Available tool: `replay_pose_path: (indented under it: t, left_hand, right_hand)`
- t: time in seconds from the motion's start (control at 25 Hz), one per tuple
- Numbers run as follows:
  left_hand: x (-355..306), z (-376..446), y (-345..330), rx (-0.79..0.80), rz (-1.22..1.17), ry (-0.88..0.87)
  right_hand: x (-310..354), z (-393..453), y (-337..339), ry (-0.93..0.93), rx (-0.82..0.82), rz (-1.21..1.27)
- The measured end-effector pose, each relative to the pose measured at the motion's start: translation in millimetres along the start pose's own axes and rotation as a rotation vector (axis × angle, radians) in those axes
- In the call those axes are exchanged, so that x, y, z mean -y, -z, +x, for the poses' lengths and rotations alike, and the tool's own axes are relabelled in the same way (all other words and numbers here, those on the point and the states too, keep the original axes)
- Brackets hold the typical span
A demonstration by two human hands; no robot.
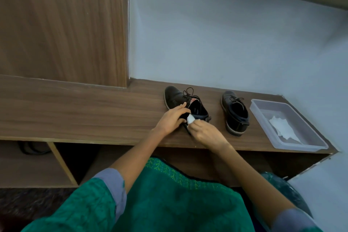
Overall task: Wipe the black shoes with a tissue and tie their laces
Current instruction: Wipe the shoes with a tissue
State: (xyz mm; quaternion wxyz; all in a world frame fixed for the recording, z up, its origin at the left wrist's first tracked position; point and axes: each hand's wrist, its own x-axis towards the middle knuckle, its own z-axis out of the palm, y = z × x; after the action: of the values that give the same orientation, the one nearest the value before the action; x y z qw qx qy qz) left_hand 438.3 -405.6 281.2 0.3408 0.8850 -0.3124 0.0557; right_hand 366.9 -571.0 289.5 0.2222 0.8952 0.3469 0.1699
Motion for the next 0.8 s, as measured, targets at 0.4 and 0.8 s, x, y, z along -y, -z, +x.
replay_pose_path:
  t: [0.4, 0.8]
  left_hand:
    - [2, -1, 6, 0.040, -0.122, 0.018]
    - [-3, 2, -1, 0.053, -0.121, 0.070]
  right_hand:
    - [5, -8, -18, 0.043, -0.022, -0.101]
    - [15, -45, -26, -0.377, -0.129, 0.103]
